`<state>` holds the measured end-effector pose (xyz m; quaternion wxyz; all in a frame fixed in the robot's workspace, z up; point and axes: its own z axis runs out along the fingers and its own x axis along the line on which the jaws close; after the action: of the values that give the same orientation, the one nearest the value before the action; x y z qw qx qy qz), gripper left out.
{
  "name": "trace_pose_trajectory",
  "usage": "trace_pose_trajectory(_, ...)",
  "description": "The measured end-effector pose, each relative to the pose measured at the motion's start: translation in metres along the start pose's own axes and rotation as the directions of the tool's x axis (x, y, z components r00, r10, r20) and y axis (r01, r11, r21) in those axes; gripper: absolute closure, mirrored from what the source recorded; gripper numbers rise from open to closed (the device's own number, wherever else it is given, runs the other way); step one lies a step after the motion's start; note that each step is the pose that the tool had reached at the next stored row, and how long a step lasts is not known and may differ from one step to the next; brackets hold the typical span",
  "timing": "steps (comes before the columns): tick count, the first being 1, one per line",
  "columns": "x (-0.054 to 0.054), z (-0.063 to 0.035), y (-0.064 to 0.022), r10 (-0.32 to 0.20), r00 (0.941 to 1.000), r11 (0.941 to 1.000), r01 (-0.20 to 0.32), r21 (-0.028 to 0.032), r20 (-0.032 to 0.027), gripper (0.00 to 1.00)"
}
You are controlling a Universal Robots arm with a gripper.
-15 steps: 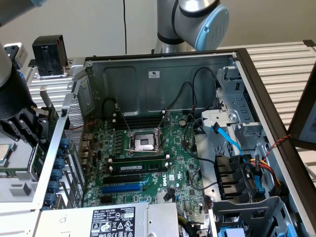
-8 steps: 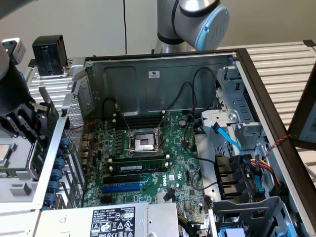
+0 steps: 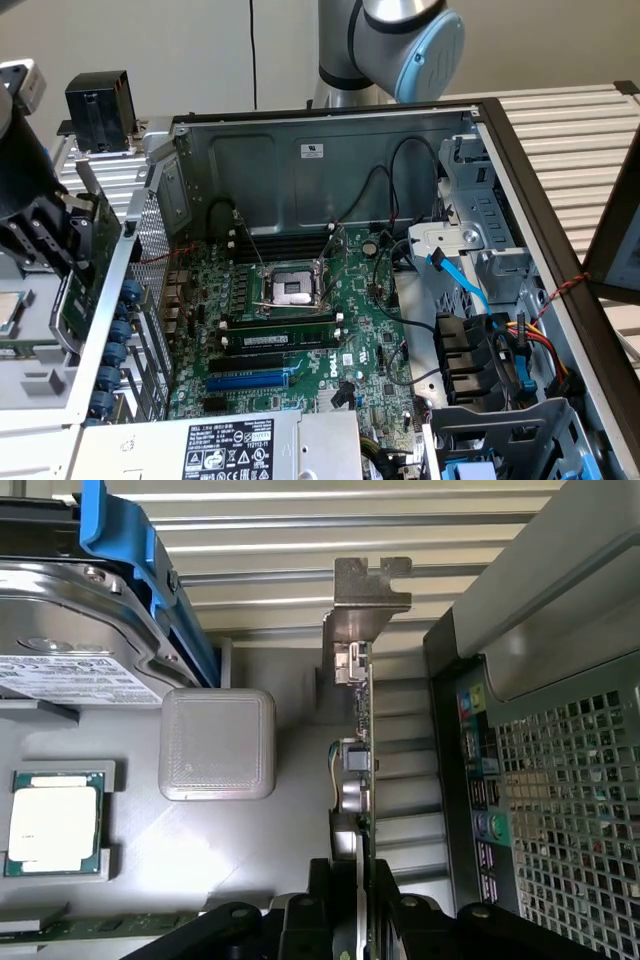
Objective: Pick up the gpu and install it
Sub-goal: 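Pick up the gpu and move the gpu toward the slot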
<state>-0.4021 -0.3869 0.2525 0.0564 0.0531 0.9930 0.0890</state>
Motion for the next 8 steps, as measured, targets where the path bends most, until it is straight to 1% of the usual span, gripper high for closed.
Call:
trace_pose_trajectory(1,0.0,-0.0019,0.0004,0.001,1.0,1.0,-0.001,-0.0041,-0.0005,0.73)
trace_pose_trajectory(2,0.0,-0.0047,0.0008,0.001,1.0,1.0,-0.001,-0.0061,-0.0004,0.73)
trace_pose_trajectory(8,-0.002,-0.0312,0.0056,0.001,1.0,1.0,-0.001,-0.0065,-0.0005,0.73)
